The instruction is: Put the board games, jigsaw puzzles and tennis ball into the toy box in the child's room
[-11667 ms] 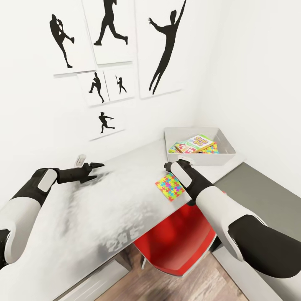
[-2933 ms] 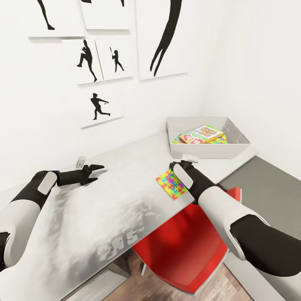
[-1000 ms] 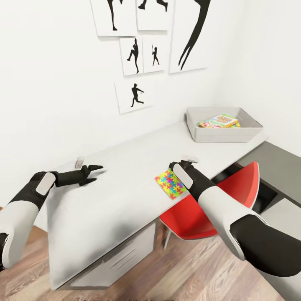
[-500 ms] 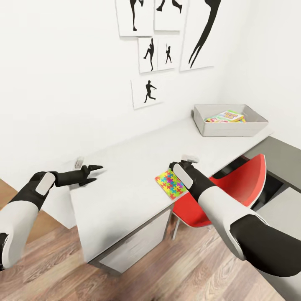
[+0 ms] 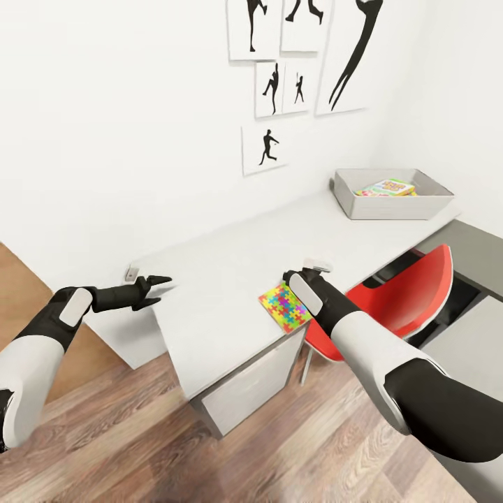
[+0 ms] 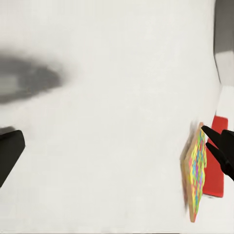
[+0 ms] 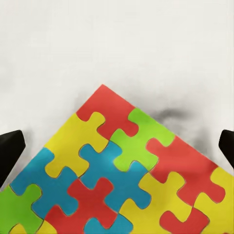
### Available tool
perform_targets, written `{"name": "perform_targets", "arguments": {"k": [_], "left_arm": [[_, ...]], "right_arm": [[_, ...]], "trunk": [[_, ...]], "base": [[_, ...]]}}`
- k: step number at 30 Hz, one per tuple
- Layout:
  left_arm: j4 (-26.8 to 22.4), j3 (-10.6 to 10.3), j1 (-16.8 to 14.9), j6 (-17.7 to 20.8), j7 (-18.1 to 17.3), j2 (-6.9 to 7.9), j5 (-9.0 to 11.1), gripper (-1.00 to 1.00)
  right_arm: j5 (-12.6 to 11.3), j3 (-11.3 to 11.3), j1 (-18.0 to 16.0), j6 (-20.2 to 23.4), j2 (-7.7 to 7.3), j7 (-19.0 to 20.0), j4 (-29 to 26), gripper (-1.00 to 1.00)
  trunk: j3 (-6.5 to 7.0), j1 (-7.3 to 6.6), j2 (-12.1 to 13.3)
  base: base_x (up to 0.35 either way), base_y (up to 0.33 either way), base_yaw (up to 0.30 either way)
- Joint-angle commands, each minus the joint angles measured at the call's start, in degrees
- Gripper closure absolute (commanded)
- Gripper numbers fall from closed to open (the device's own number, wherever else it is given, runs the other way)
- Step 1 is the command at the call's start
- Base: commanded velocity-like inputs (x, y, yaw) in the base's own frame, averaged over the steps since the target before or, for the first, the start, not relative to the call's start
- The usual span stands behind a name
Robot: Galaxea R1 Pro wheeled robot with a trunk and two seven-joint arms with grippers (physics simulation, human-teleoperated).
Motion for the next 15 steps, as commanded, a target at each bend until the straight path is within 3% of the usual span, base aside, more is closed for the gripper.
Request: {"name": "perform_targets", "arguments": {"k": [1, 5, 15], "left_arm": [[0.1, 0.1, 0.0, 0.0, -0.2, -0.01, -1.3, -1.00], [0.1, 0.1, 0.0, 0.0, -0.2, -0.01, -1.2, -1.00], [0.1, 0.1, 0.0, 0.0, -0.2, -0.01, -1.2, -1.00]], "right_arm": [[-0.5, 0.3, -0.1, 0.2, -0.04, -0.4, -0.1, -1.00], [-0.5, 0.3, -0.1, 0.2, -0.04, -0.3, 0.0, -1.00], [-0.5, 0.3, -0.1, 0.2, -0.06, -0.3, -0.1, -1.00]], "trunk": [[-0.06, -0.02, 0.0], [-0.06, -0.02, 0.0], [-0.06, -0.02, 0.0]], "base": [[-0.223, 0.181, 0.000], [-0.142, 0.116, 0.000], [-0.031, 0.017, 0.000]]}}
